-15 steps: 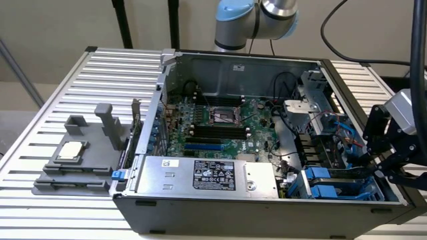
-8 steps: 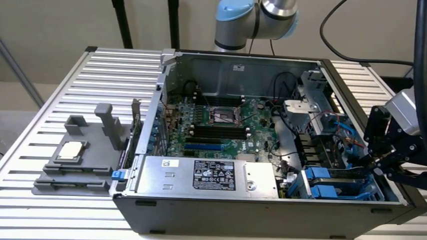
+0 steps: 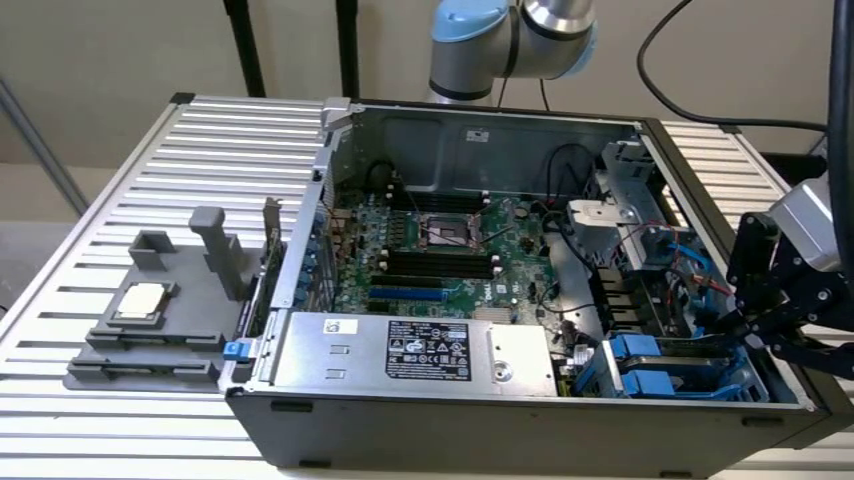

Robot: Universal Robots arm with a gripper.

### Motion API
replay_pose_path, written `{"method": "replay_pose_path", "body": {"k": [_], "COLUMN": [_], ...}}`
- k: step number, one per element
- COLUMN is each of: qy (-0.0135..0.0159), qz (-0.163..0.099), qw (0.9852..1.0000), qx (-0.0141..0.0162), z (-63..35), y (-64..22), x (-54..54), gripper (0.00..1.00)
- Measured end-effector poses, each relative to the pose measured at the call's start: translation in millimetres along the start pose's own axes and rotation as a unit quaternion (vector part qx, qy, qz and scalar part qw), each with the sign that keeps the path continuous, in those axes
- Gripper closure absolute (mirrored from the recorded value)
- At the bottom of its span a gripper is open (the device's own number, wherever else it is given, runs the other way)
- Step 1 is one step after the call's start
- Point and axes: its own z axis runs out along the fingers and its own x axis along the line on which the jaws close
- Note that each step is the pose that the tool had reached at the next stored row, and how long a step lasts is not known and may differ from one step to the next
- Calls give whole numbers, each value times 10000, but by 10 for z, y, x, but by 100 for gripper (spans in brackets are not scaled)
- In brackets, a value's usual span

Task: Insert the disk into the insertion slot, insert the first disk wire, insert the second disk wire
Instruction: 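Insert the first disk wire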

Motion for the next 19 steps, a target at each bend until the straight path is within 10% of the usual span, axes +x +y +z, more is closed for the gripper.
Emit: {"method": "replay_pose_path", "body": {"k": [19], "qy": [27], "qz": [180], "qw": [9998], "qx": [-25], "z": [6], "y": [254], "x": [-72], "gripper": [84]}}
